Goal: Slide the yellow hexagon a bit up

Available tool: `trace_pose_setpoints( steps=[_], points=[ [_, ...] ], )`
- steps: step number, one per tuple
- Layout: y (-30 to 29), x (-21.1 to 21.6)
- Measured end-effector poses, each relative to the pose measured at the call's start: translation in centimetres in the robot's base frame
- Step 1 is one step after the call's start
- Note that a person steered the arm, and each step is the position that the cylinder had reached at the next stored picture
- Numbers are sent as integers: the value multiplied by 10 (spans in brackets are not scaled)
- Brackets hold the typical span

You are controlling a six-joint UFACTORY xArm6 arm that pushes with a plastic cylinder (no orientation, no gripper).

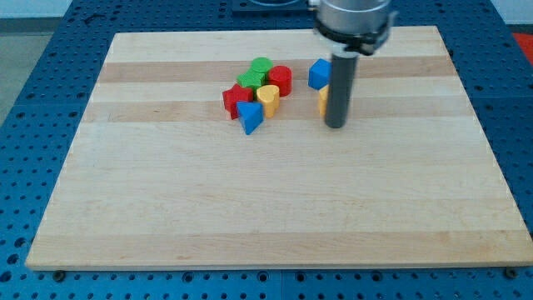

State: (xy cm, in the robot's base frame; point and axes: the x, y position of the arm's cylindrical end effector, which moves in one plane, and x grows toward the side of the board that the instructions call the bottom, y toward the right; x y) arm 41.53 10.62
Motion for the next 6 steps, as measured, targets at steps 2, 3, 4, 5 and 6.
trace_pose_setpoints(
  steps=[2,3,4,5,6],
  points=[
    [12,-6],
    [-13,-8],
    [-30,-15],
    [-39,-19],
    [2,-19]
  ],
)
